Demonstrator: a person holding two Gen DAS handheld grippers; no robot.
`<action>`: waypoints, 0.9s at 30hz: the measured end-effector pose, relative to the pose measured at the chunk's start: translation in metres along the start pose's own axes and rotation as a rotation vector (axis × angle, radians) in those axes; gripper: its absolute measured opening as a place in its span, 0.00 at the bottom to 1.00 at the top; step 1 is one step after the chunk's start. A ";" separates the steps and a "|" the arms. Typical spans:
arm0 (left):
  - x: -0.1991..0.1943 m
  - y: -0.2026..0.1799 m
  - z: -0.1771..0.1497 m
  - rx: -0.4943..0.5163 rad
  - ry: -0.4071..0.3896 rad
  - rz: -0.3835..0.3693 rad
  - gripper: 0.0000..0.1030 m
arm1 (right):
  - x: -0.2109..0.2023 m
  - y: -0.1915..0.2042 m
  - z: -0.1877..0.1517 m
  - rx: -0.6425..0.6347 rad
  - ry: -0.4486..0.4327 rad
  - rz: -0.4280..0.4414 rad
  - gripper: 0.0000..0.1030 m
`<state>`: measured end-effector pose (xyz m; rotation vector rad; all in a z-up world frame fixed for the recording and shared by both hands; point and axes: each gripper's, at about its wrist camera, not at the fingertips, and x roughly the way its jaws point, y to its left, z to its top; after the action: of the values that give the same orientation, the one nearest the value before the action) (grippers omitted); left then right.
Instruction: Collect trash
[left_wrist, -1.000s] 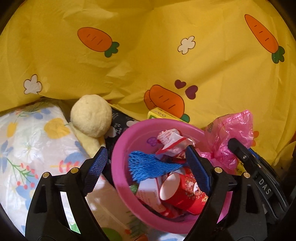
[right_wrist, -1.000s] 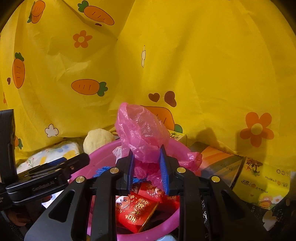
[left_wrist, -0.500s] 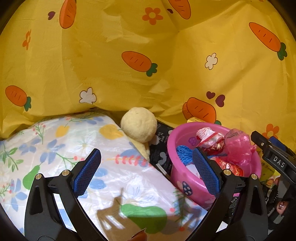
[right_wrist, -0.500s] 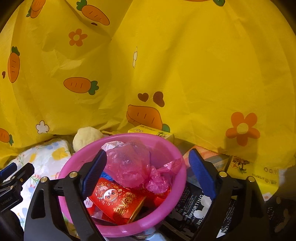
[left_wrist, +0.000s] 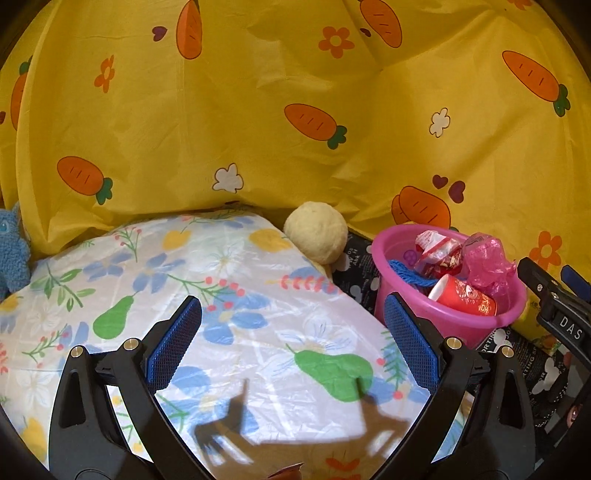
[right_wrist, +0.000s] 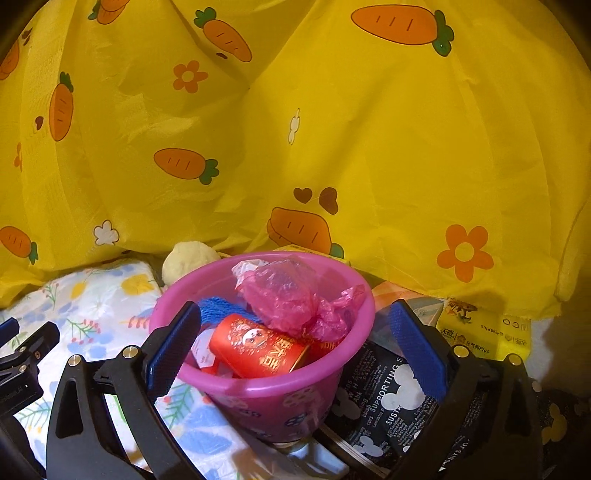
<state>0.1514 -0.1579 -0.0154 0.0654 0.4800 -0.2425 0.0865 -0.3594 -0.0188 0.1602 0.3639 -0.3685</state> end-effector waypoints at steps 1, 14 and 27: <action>-0.004 0.003 -0.002 -0.008 0.002 0.004 0.94 | -0.004 0.004 -0.002 -0.011 0.001 0.005 0.95; -0.081 0.048 -0.030 -0.055 -0.052 0.095 0.94 | -0.069 0.048 -0.026 -0.053 0.020 0.077 0.95; -0.135 0.075 -0.061 -0.087 -0.065 0.125 0.94 | -0.130 0.069 -0.048 -0.087 -0.005 0.131 0.95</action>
<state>0.0264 -0.0489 -0.0063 0.0023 0.4196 -0.1007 -0.0153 -0.2434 -0.0079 0.0978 0.3621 -0.2231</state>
